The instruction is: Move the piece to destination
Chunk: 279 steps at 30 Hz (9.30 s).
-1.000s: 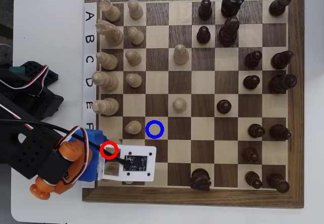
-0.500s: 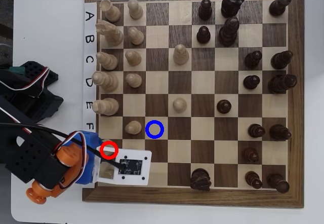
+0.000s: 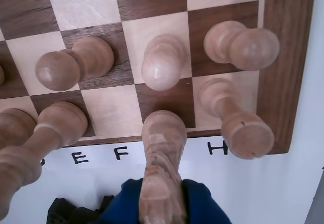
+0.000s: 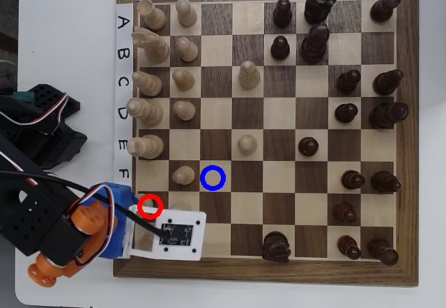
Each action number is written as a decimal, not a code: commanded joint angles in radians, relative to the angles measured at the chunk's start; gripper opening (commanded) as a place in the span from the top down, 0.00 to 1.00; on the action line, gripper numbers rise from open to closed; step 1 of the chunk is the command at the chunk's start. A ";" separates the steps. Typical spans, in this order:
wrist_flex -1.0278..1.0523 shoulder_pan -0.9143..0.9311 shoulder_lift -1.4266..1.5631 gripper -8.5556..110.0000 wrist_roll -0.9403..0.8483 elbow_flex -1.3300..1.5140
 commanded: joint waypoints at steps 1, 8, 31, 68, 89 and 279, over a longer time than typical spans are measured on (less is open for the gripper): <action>0.044 0.026 0.150 0.93 0.023 -0.216; 0.095 0.026 0.163 0.93 0.018 -0.295; 0.135 -0.005 0.230 0.93 -0.058 -0.443; 0.123 -0.365 -0.018 0.93 0.138 -0.848; 0.112 -0.423 -0.189 0.93 0.295 -0.652; -0.238 0.017 0.371 0.85 -0.629 -0.468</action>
